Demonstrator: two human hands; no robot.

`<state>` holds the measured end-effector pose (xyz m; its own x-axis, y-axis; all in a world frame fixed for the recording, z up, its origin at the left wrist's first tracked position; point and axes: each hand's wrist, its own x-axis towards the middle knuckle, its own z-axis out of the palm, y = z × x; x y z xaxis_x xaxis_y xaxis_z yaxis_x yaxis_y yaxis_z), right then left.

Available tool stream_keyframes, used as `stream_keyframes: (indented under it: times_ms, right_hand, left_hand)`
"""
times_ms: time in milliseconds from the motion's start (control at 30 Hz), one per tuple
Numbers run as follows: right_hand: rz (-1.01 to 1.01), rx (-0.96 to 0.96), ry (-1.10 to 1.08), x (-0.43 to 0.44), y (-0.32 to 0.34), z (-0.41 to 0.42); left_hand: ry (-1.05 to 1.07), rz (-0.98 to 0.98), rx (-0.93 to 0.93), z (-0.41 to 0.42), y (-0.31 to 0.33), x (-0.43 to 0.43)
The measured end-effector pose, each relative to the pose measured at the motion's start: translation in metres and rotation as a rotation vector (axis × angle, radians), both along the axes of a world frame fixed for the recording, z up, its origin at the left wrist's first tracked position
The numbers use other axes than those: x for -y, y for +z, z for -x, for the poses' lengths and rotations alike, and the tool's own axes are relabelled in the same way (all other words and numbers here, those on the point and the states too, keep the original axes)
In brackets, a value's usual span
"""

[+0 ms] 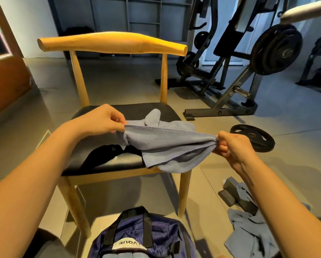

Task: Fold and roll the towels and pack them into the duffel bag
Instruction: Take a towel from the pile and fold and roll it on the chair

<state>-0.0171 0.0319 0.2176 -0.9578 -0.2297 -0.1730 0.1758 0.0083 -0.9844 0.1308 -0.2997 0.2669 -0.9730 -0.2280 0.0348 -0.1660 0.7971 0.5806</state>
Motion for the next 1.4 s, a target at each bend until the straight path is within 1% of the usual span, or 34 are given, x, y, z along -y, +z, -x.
stream_keyframes:
  times_ms: [100,233,300,367,467,633,733,800,933,1000,1067,1167,1267,1400]
  right_hand:
    - [0.022,0.026,-0.032,0.000,-0.002,0.006]
    - [-0.014,0.021,-0.039,0.004,-0.008,0.008]
    - [-0.047,0.035,-0.023,0.004,-0.013,0.009]
    - [-0.086,0.061,0.007,0.002,-0.019,0.015]
    - [-0.150,0.090,0.047,-0.001,-0.028,0.022]
    - [-0.200,0.113,0.075,0.000,-0.039,0.030]
    - [-0.249,0.089,0.115,0.003,-0.041,0.036]
    - [-0.272,0.085,0.145,0.005,-0.041,0.040]
    - [-0.291,0.091,0.187,0.004,-0.041,0.048]
    - [-0.295,0.100,0.196,0.003,-0.041,0.052]
    - [-0.298,0.108,0.193,0.002,-0.041,0.056]
    - [-0.297,0.116,0.163,0.001,-0.041,0.061]
    - [-0.270,0.112,0.138,0.000,-0.036,0.063]
    - [-0.257,0.057,0.086,-0.007,-0.032,0.069]
  left_hand:
    - [0.068,-0.096,-0.097,0.002,-0.004,0.008]
    - [0.156,-0.288,-0.362,0.023,-0.009,-0.004]
    - [0.116,-0.278,-0.396,0.042,-0.006,-0.019]
    - [0.012,-0.207,-0.354,0.069,0.001,-0.037]
    - [-0.127,-0.134,-0.243,0.122,0.006,-0.064]
    - [-0.315,0.072,0.023,0.208,-0.008,-0.091]
    - [-0.337,0.195,0.182,0.249,-0.027,-0.099]
    - [-0.331,0.226,0.255,0.266,-0.037,-0.103]
    - [-0.317,0.193,0.407,0.283,-0.046,-0.109]
    - [-0.301,0.151,0.438,0.285,-0.044,-0.109]
    - [-0.288,0.100,0.417,0.285,-0.039,-0.107]
    - [-0.265,0.010,0.329,0.284,-0.032,-0.095]
    - [-0.226,-0.089,0.194,0.278,-0.024,-0.079]
    - [-0.113,-0.227,-0.034,0.255,-0.008,-0.051]
